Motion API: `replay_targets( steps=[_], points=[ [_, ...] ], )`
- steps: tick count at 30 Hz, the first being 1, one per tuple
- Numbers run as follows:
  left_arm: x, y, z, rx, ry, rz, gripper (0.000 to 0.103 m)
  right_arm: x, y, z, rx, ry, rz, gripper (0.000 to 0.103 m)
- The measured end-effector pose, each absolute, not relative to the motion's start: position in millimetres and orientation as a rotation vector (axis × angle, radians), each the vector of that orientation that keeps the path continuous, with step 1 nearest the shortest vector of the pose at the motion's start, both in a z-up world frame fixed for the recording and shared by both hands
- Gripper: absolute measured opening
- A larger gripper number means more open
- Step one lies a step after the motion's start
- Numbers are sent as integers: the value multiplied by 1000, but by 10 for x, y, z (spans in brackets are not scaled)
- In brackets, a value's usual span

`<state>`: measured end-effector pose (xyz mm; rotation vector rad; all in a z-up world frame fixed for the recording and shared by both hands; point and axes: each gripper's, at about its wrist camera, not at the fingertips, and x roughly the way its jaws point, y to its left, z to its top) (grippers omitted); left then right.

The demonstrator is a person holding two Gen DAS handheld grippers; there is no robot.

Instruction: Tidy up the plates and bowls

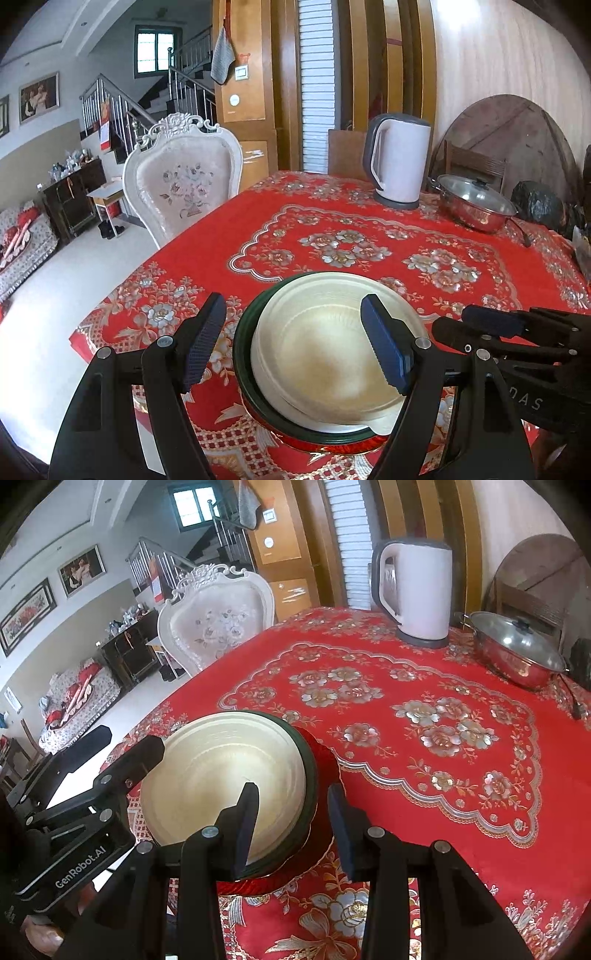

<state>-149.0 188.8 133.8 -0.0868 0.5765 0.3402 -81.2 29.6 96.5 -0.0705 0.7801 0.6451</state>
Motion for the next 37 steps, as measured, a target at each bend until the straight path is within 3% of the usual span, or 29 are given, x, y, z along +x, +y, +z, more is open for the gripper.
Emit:
replay_targets(
  steps=[37],
  points=[
    [-1479, 1833, 1365, -92, 546, 319, 76, -801, 173, 895, -49, 793, 635, 39]
  ],
)
